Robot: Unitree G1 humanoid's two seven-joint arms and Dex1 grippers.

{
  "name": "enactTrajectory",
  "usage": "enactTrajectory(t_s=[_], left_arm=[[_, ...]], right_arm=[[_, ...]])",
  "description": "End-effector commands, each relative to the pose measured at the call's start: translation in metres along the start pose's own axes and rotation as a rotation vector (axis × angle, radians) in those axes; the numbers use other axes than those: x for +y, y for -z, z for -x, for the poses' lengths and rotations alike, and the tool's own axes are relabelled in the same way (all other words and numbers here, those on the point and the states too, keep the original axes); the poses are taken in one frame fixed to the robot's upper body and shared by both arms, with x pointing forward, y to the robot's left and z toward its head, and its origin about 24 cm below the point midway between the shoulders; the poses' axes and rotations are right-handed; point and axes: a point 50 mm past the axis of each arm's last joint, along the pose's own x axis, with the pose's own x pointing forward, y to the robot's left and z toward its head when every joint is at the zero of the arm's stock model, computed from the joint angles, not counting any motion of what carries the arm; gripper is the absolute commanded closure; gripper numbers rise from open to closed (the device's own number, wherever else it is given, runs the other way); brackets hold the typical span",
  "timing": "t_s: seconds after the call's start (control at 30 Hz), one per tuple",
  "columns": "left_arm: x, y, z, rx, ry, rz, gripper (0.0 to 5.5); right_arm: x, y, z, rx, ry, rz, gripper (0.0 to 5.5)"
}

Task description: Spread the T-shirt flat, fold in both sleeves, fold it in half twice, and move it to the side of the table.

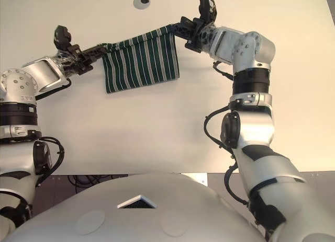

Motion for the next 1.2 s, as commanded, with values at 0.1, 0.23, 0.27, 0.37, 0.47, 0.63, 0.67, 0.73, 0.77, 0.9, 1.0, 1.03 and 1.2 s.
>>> enactTrajectory(t_s=[0.1,0.23,0.27,0.37,0.47,0.63,0.67,0.73,0.77,0.9,1.0,1.03,1.2], left_arm=[[0.004,-0.004,-0.018,0.018,-0.053,-0.013,5.48],[0.000,-0.011,-0.041,-0.025,-0.080,-0.011,5.48],[-0.001,-0.012,-0.045,-0.035,-0.083,-0.008,5.48],[-0.004,-0.013,-0.052,-0.045,-0.087,0.000,5.01],[0.000,-0.012,-0.053,-0.056,-0.104,0.019,4.58],[0.005,-0.015,-0.054,-0.105,-0.158,0.055,3.83],[0.005,-0.017,-0.055,-0.119,-0.161,0.063,3.69],[0.004,-0.022,-0.056,-0.160,-0.167,0.075,3.69],[0.004,-0.024,-0.056,-0.174,-0.173,0.071,3.69],[0.005,-0.027,-0.053,-0.195,-0.181,0.034,3.69],[0.007,-0.028,-0.045,-0.218,-0.191,-0.008,3.69],[0.008,-0.028,-0.042,-0.227,-0.195,-0.017,3.69],[0.014,-0.025,-0.026,-0.258,-0.217,-0.043,3.69]], right_arm=[[-0.001,-0.005,-0.020,-0.016,0.102,0.035,5.50],[-0.001,-0.003,-0.029,-0.021,0.122,0.040,5.50],[-0.002,-0.001,-0.030,-0.017,0.132,0.042,5.50],[-0.003,0.002,-0.032,-0.011,0.153,0.045,5.20],[0.000,0.002,-0.036,-0.022,0.147,0.039,4.78],[0.005,-0.005,-0.038,-0.091,0.147,0.005,4.39],[0.005,-0.007,-0.038,-0.104,0.149,0.008,4.39],[0.006,-0.013,-0.037,-0.142,0.152,0.070,4.39],[0.010,-0.018,-0.037,-0.160,0.137,0.145,4.39],[0.029,-0.020,-0.041,-0.148,0.029,0.495,4.39],[0.041,0.005,-0.047,-0.066,-0.084,0.671,4.39],[0.043,0.014,-0.048,-0.041,-0.108,0.698,4.39],[0.030,0.039,-0.048,0.022,-0.099,0.699,4.39]])
